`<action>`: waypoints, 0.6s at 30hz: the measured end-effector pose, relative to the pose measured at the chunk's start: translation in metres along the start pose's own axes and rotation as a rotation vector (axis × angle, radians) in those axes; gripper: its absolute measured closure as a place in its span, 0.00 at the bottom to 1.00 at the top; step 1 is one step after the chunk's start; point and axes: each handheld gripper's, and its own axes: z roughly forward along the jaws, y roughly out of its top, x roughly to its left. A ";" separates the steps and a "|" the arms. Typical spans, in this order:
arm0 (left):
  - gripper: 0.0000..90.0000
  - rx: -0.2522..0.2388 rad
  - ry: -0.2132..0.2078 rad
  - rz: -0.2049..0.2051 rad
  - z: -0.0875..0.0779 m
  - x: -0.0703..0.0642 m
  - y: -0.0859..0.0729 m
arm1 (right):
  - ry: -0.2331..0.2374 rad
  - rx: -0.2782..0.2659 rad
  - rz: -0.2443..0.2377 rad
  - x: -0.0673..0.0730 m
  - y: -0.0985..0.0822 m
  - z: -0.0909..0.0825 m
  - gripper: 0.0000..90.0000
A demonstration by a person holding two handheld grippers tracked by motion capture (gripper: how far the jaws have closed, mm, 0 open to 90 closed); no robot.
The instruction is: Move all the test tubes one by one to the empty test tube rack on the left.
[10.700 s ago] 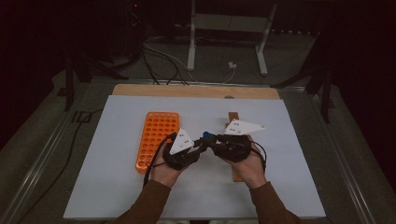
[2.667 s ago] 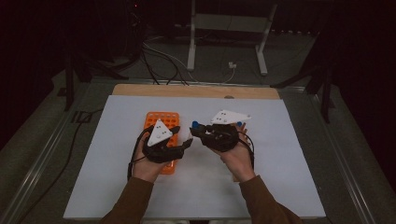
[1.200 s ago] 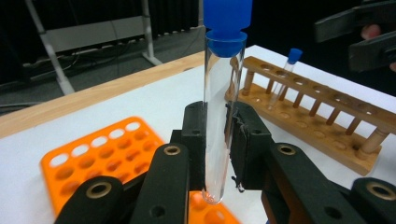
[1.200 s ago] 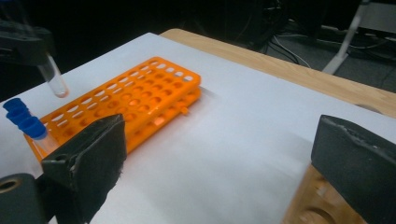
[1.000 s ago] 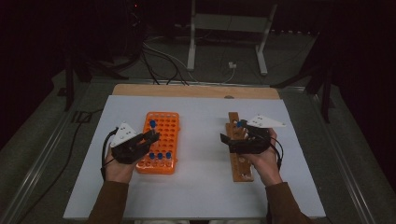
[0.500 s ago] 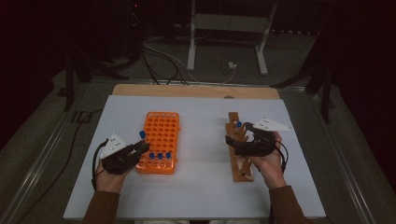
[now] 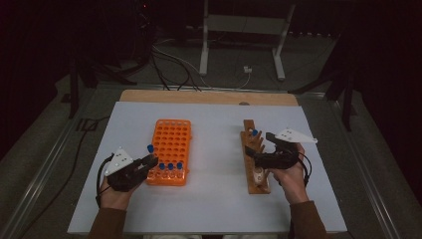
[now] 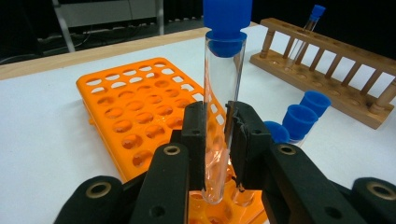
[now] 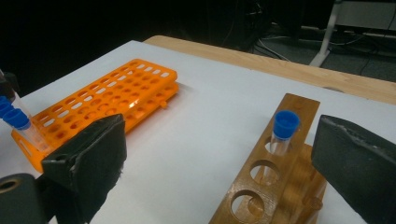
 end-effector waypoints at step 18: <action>0.87 0.008 0.000 0.009 -0.002 -0.004 -0.007 | -0.044 0.000 0.000 -0.008 -0.014 -0.011 0.04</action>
